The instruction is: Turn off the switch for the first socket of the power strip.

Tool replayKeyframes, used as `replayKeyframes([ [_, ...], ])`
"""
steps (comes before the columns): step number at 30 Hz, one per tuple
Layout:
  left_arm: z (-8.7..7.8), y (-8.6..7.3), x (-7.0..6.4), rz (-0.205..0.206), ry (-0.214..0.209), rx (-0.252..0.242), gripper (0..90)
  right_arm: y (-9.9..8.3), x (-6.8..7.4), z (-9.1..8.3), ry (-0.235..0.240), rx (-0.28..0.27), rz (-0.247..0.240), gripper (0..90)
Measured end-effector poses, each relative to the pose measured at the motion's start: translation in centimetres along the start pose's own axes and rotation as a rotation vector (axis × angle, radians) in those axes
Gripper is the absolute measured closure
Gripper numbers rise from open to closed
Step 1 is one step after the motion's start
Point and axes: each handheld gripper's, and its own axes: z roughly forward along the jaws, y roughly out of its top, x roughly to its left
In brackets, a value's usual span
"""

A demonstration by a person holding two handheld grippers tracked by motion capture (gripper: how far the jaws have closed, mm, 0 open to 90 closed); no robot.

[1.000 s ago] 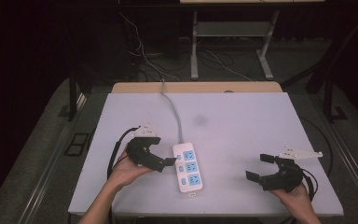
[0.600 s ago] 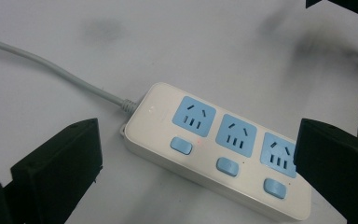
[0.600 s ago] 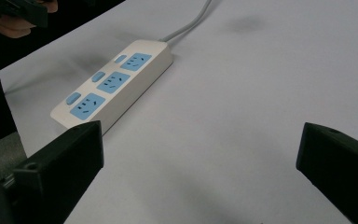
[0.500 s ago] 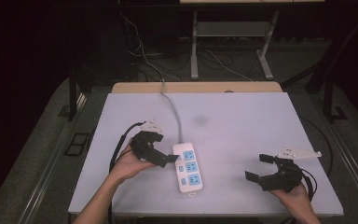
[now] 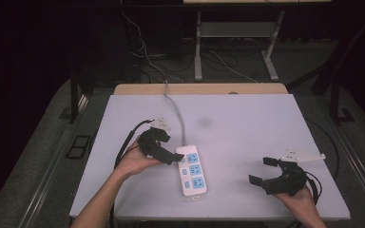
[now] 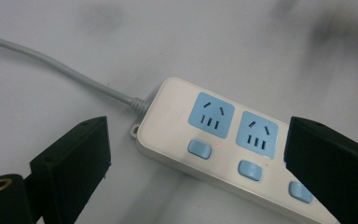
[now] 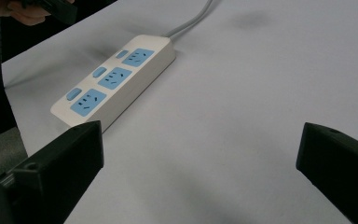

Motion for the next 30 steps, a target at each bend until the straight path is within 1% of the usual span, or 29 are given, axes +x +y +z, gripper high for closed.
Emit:
replayKeyframes([
  [3, 0.3, 0.3, 0.2, 0.006, -0.003, 0.014, 9.0, 0.0, 0.0, 0.0, 0.004, 0.001, -0.002, 0.5],
  [4, 0.3, 0.3, 0.2, 0.008, -0.006, 0.015, 12.0, 0.0, 0.0, 0.0, 0.005, 0.003, -0.001, 0.5],
  [6, 0.4, 0.5, 0.4, 0.002, -0.029, 0.021, 18.1, 0.0, 0.0, 0.1, 0.005, 0.007, -0.002, 0.5],
  [7, 0.5, 0.6, 0.5, 0.009, -0.032, 0.032, 23.1, 0.0, 0.0, 0.1, 0.005, 0.007, -0.002, 0.5],
  [11, 0.8, 0.7, 0.7, -0.001, -0.050, 0.046, 42.3, 0.0, 0.0, 0.1, 0.004, 0.007, -0.005, 0.4],
  [13, 1.0, 0.7, 0.7, 0.001, -0.058, 0.054, 50.7, 0.0, 0.0, 0.1, 0.004, 0.009, -0.006, 0.5],
  [16, 1.5, 0.6, 0.7, 0.011, -0.066, 0.074, 61.6, 0.0, 0.1, 0.1, 0.004, 0.009, -0.008, 0.4],
  [18, 1.8, 0.6, 0.7, 0.009, -0.077, 0.092, 68.8, 0.0, 0.1, 0.2, 0.003, 0.010, -0.010, 0.4],
  [22, 2.3, 0.6, 0.9, 0.006, -0.077, 0.112, 83.6, 0.0, 0.1, 0.2, 0.003, 0.009, -0.011, 0.5],
  [24, 2.4, 0.6, 1.0, 0.010, -0.075, 0.118, 88.5, 0.0, 0.1, 0.1, 0.005, 0.008, -0.012, 0.5],
  [30, 2.9, 0.4, 1.1, 0.013, -0.075, 0.132, 89.2, 0.0, 0.1, 0.2, 0.007, 0.012, -0.013, 0.5],
])
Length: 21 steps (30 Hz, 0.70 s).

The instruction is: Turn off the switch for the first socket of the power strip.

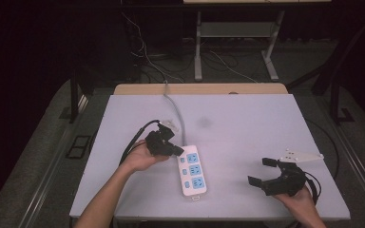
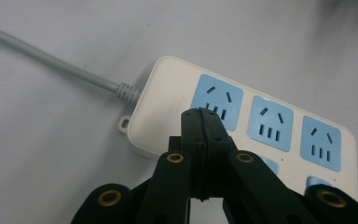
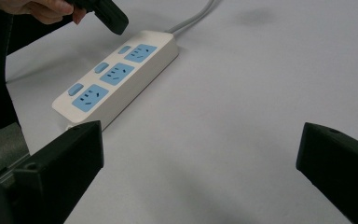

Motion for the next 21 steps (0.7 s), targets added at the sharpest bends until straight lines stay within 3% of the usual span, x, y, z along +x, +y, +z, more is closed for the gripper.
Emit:
replayKeyframes([
  [21, 1.4, 0.0, 0.0, 0.012, -0.046, 0.063, 89.3, 0.0, 0.0, 0.1, -0.003, 0.005, -0.004, 0.5],
])
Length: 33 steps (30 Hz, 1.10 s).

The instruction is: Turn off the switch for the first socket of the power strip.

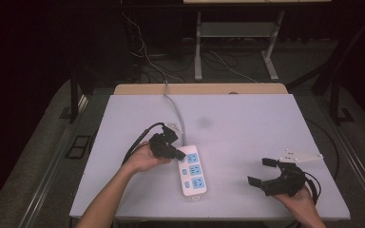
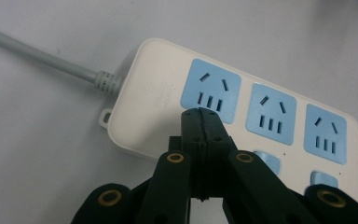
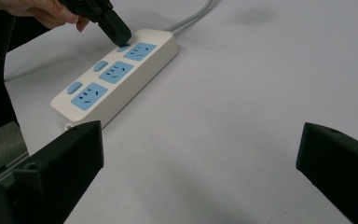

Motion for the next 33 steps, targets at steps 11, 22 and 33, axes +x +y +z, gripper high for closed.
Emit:
replayKeyframes([
  [11, 0.3, 0.1, 0.0, -0.013, -0.026, -0.004, 89.3, -0.1, 0.1, -0.1, -0.007, -0.003, -0.003, 0.5],
  [22, 0.2, -0.4, 0.3, -0.048, -0.041, -0.008, 89.6, -0.1, 0.3, -0.2, -0.006, 0.000, -0.005, 0.5],
  [33, 0.1, -1.6, 0.2, -0.057, -0.033, -0.088, 89.5, -0.1, 0.0, -0.5, -0.020, -0.012, 0.008, 0.5],
])
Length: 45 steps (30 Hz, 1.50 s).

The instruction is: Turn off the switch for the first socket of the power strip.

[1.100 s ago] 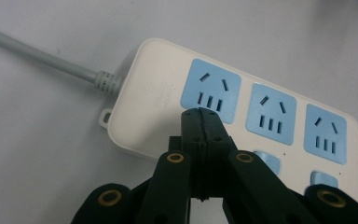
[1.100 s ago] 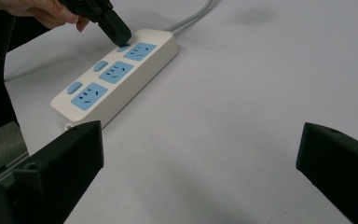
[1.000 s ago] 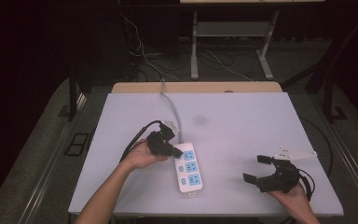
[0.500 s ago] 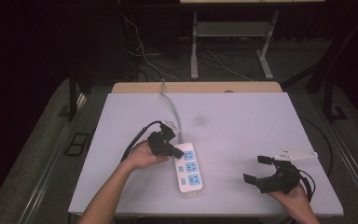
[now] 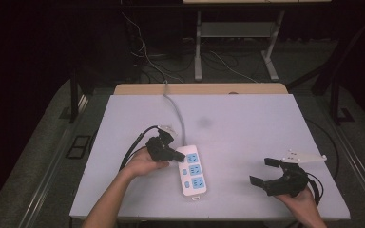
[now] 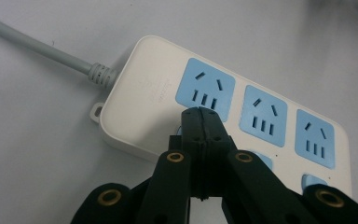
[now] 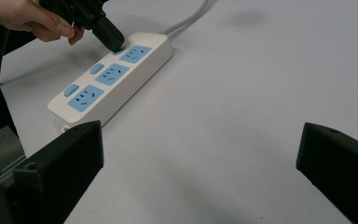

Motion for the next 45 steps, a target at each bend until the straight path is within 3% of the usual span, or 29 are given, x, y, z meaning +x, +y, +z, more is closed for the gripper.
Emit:
replayKeyframes([
  [7, 0.0, 0.1, -0.2, 0.002, 0.013, 0.006, 89.4, 0.0, 0.1, 0.1, 0.000, 0.007, -0.004, 0.5],
  [12, 0.0, 0.2, -0.6, 0.038, 0.039, 0.012, 89.3, 0.0, 0.0, 0.1, 0.001, 0.003, 0.001, 0.5],
  [14, -0.3, 0.3, -0.7, 0.037, 0.029, -0.014, 89.4, 0.0, 0.0, 0.0, 0.000, 0.001, -0.001, 0.5],
  [15, -0.3, 0.4, -0.8, 0.053, 0.066, -0.003, 89.4, 0.0, 0.0, 0.0, 0.000, 0.001, 0.001, 0.5],
  [16, -0.3, 0.4, -0.8, 0.056, 0.070, -0.002, 89.3, 0.0, -0.1, 0.0, 0.000, 0.001, 0.002, 0.5],
  [23, -1.1, 0.6, -0.6, 0.038, 0.073, -0.054, 89.3, 0.0, -0.1, 0.0, -0.001, 0.000, 0.004, 0.5],
  [45, -4.2, 1.2, -0.6, 0.030, 0.127, -0.139, 89.3, 0.0, -0.1, 0.0, -0.001, -0.002, 0.007, 0.5],
])
